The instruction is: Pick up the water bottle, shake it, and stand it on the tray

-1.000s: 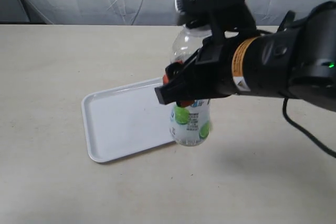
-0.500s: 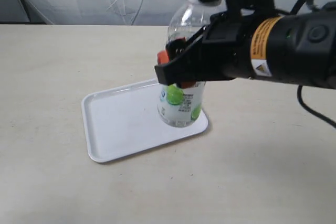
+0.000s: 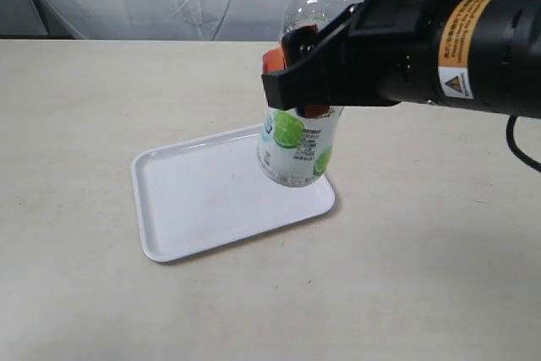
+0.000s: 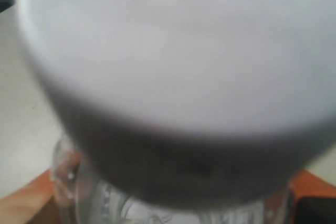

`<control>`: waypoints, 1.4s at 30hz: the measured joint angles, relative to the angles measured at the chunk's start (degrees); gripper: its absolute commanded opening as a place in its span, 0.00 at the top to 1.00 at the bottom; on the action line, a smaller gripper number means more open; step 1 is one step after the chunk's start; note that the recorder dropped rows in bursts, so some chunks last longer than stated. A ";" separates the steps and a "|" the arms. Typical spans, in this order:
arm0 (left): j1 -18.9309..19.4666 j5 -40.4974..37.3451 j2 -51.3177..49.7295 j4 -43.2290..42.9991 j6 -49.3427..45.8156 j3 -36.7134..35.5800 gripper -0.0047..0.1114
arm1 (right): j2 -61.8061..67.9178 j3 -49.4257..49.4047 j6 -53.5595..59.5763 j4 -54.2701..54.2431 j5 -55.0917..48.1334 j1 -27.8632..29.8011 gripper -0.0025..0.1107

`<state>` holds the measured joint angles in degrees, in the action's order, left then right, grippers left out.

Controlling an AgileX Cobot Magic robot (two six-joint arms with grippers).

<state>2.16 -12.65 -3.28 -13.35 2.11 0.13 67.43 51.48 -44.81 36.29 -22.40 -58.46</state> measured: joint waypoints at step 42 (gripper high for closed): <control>0.00 0.00 0.00 0.00 0.00 0.00 0.96 | 0.91 0.00 0.13 0.00 -1.20 0.00 0.98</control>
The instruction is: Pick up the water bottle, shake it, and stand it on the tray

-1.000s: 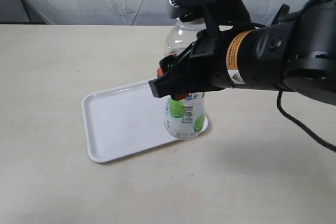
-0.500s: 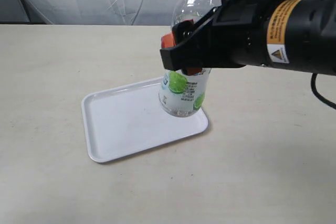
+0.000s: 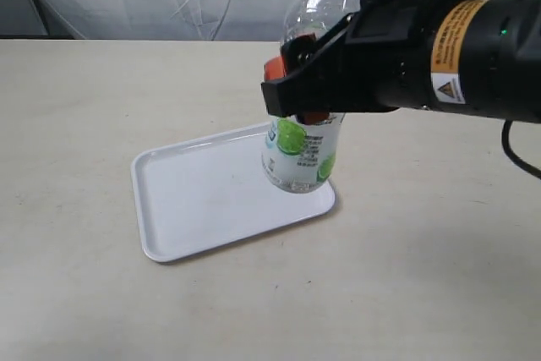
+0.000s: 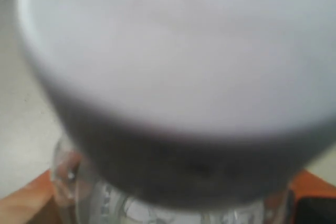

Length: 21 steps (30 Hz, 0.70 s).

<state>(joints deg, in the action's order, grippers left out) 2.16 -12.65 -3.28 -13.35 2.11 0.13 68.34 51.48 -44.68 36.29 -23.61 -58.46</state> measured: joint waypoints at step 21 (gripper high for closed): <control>0.00 0.00 0.00 0.00 0.00 0.00 0.96 | -1.11 0.00 0.00 -0.23 2.69 -2.71 0.98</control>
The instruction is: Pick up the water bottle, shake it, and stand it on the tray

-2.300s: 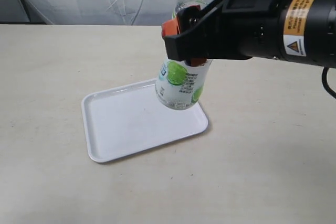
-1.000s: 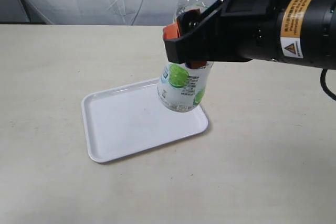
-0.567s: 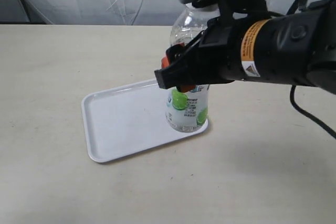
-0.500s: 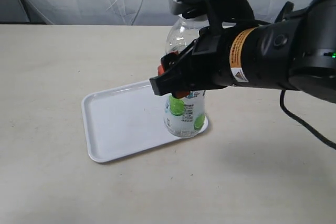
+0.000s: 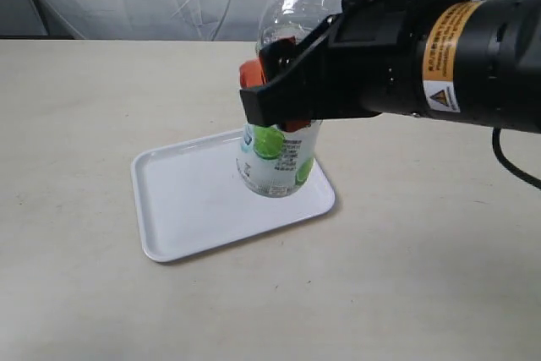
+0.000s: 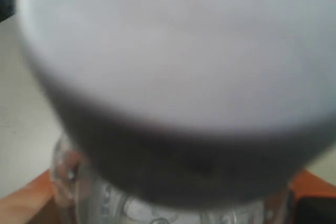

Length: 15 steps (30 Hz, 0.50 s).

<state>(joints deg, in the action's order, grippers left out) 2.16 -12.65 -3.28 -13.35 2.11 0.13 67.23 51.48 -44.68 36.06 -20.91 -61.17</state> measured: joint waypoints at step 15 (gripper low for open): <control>0.00 0.00 0.00 0.00 0.00 0.00 0.96 | 2.18 0.00 -13.51 13.18 -4.62 0.10 0.98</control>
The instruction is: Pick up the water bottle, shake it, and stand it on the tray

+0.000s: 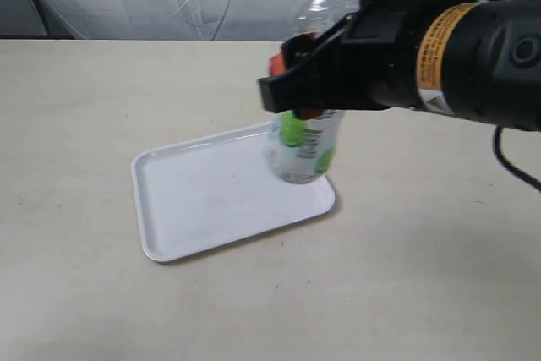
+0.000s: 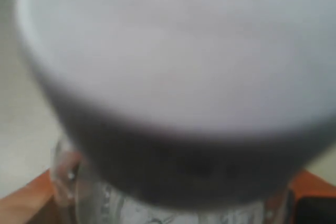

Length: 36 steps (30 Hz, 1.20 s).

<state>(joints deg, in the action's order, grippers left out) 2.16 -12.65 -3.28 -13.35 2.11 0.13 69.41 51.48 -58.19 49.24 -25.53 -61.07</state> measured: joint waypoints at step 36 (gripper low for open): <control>0.00 0.00 0.00 0.00 0.00 0.00 0.96 | 3.91 0.33 2.85 -0.01 -9.24 -0.80 0.98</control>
<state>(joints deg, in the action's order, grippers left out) 2.16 -12.65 -3.28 -13.35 2.11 0.13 73.32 51.82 -55.34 49.23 -34.77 -61.87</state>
